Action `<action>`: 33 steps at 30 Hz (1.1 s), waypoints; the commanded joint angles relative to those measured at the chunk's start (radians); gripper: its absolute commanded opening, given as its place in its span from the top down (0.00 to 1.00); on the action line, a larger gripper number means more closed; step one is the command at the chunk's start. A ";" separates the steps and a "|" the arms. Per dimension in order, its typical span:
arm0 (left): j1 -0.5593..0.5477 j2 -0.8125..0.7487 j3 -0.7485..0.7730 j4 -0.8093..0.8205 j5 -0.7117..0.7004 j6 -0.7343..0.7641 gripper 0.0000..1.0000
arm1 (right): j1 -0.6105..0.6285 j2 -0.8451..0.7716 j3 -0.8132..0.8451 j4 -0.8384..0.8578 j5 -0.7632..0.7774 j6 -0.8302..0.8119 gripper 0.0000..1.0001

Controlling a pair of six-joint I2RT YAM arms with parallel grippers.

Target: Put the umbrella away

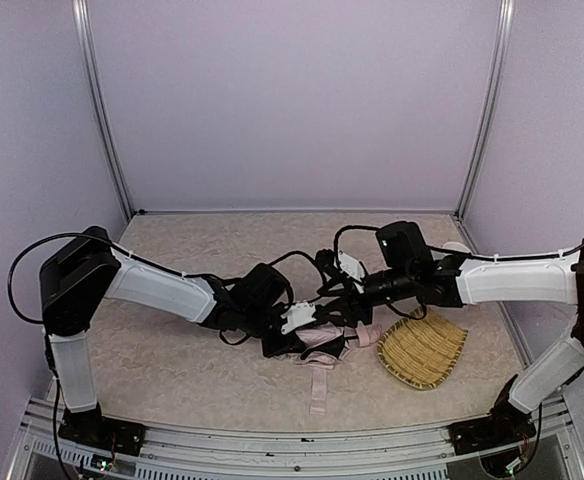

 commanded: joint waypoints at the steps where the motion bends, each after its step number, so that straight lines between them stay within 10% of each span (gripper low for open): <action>1: -0.006 0.035 -0.047 -0.110 -0.042 0.024 1.00 | -0.064 0.066 0.049 -0.136 -0.082 0.020 0.44; 11: 0.088 0.102 0.049 -0.252 0.173 -0.088 1.00 | -0.022 -0.178 -0.231 0.074 0.088 -0.211 0.37; 20: 0.089 0.135 0.087 -0.318 0.232 -0.066 1.00 | 0.081 0.053 -0.181 0.186 0.247 -0.378 0.00; 33: 0.081 0.146 0.113 -0.405 0.314 0.032 1.00 | 0.130 0.324 -0.003 0.126 0.416 -0.537 0.22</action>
